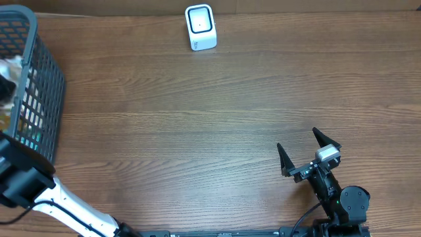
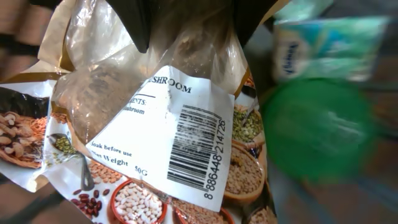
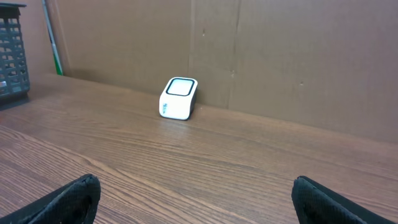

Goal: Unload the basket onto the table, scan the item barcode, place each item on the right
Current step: 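Close the left gripper on the bean bag and lift it out, then carry the bean bag to the table centre and release it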

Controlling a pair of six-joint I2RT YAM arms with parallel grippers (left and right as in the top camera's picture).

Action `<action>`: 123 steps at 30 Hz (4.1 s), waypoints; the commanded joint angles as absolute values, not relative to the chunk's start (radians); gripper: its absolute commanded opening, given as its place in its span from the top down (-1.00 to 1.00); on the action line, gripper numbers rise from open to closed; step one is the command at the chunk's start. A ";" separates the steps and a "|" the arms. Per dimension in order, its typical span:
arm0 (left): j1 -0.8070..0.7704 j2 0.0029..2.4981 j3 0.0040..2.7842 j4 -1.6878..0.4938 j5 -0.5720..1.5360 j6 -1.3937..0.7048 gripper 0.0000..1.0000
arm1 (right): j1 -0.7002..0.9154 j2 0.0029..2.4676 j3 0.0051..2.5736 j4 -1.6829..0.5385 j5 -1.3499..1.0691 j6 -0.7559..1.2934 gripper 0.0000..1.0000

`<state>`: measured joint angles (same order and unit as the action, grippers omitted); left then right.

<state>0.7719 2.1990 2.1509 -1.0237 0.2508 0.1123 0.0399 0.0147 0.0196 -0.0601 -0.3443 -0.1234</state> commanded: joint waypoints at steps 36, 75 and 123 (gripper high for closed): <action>0.331 1.625 2.066 -1.331 0.472 -0.134 0.92 | 0.039 0.003 0.008 -0.054 -0.350 -0.117 -0.99; -0.044 1.743 1.093 -0.568 0.448 -0.541 0.78 | 0.039 0.003 0.008 -0.054 -0.350 -0.117 -1.00; -0.264 1.576 1.599 -0.783 0.086 -0.322 -1.00 | 0.039 0.003 0.008 -0.054 -0.350 -0.117 -1.00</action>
<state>-0.3599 1.6413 1.4597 -0.6998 0.0933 -0.5438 0.0399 0.0147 0.0196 -0.0608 -0.3443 -0.1234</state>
